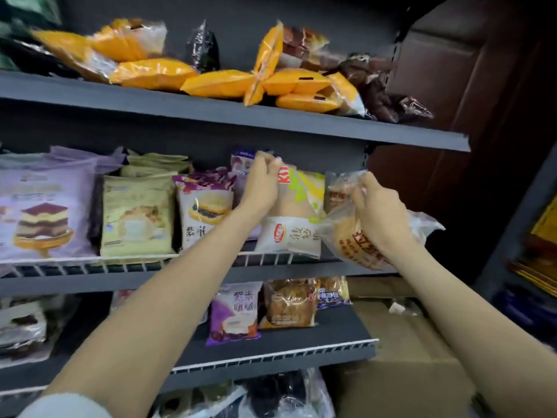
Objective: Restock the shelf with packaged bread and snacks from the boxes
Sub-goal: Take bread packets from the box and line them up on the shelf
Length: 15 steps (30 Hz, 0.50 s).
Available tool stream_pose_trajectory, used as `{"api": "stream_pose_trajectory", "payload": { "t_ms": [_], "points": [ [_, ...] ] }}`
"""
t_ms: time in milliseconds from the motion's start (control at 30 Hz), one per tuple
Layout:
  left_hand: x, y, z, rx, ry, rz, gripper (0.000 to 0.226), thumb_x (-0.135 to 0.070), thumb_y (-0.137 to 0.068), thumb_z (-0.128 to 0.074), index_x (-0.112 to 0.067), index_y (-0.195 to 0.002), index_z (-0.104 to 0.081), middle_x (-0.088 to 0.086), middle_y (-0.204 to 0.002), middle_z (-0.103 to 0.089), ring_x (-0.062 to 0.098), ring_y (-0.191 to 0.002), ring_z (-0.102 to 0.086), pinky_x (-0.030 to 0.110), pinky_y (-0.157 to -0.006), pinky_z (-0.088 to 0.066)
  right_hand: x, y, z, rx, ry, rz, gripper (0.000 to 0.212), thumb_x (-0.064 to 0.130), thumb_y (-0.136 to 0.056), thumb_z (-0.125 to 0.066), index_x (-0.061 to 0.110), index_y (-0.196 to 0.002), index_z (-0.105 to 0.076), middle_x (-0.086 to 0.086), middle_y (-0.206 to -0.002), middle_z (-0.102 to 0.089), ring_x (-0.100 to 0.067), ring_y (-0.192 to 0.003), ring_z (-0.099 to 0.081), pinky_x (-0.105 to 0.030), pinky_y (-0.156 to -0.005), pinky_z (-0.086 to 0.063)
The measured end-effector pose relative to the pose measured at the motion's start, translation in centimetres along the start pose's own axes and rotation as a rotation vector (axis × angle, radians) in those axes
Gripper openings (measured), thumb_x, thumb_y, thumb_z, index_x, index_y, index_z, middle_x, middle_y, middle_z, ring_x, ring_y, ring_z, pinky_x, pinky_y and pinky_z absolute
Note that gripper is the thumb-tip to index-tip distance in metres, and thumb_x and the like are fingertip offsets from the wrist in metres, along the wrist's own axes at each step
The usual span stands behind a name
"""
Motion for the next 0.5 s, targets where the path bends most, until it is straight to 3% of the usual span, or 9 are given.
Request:
{"api": "stream_pose_trajectory", "payload": {
  "t_ms": [133, 200, 267, 333, 400, 500],
  "points": [
    [1.4, -3.2, -4.4, -0.115, 0.110, 0.073, 0.021, -0.011, -0.100, -0.041, 0.005, -0.110, -0.049, 0.014, -0.095, -0.059, 0.030, -0.097, -0.051, 0.006, -0.066, -0.037, -4.7, -4.6, -2.8, 0.129, 0.105, 0.061, 0.029, 0.029, -0.101, -0.028, 0.009, -0.112, -0.047, -0.019, -0.094, -0.062, -0.037, -0.087, -0.060, -0.036, -0.065, -0.037],
    [2.5, -4.6, -6.0, -0.182, 0.130, 0.132, 0.015, -0.008, -0.100, -0.040, 0.000, -0.106, -0.051, 0.009, -0.091, -0.056, 0.025, -0.094, -0.048, 0.003, -0.062, -0.034, -6.5, -6.7, -4.9, 0.138, 0.197, 0.163, 0.031, 0.025, -0.102, -0.031, 0.008, -0.123, -0.045, -0.019, -0.100, -0.065, -0.038, -0.091, -0.062, -0.037, -0.066, -0.041],
    [3.4, -6.0, -7.3, -0.241, 0.082, 0.169, 0.021, -0.008, -0.100, -0.038, -0.017, -0.083, -0.047, 0.002, -0.082, -0.047, 0.016, -0.090, -0.042, 0.013, -0.067, -0.034, -7.9, -8.9, -6.8, 0.157, 0.242, 0.217, 0.035, 0.024, -0.103, -0.031, 0.009, -0.134, -0.039, -0.018, -0.107, -0.065, -0.036, -0.095, -0.063, -0.038, -0.069, -0.046],
    [3.8, -7.1, -8.3, -0.318, 0.101, 0.193, 0.034, -0.005, -0.100, -0.036, -0.023, -0.071, -0.034, -0.002, -0.077, -0.043, 0.016, -0.090, -0.040, 0.019, -0.071, -0.034, -9.7, -11.4, -9.1, 0.236, 0.248, 0.204, 0.038, 0.022, -0.103, -0.030, 0.011, -0.138, -0.035, -0.019, -0.115, -0.062, -0.036, -0.102, -0.062, -0.039, -0.077, -0.048],
    [3.9, -7.5, -9.0, -0.419, 0.052, 0.192, 0.027, -0.008, -0.101, -0.036, -0.017, -0.076, -0.037, 0.002, -0.080, -0.050, 0.018, -0.089, -0.044, 0.022, -0.071, -0.034, -11.1, -13.5, -11.2, 0.237, 0.275, 0.222, 0.035, 0.021, -0.102, -0.030, 0.009, -0.134, -0.040, -0.023, -0.113, -0.063, -0.039, -0.103, -0.062, -0.040, -0.075, -0.048],
    [3.7, -7.7, -10.3, -0.474, -0.024, 0.158, 0.010, -0.013, -0.101, -0.038, -0.008, -0.092, -0.039, 0.027, -0.107, -0.058, 0.033, -0.103, -0.055, 0.027, -0.074, -0.033, -12.5, -15.7, -14.1, 0.214, 0.303, 0.353, 0.027, 0.014, -0.100, -0.035, 0.006, -0.123, -0.047, -0.022, -0.108, -0.066, -0.038, -0.099, -0.065, -0.041, -0.076, -0.051]
  ]
}}
Point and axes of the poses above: each hand's wrist, its own y-axis away from the middle knuckle, its own z-axis out of the back of the hand, x = y × z, the point moved 4 cm from there along -y, towards the middle knuckle
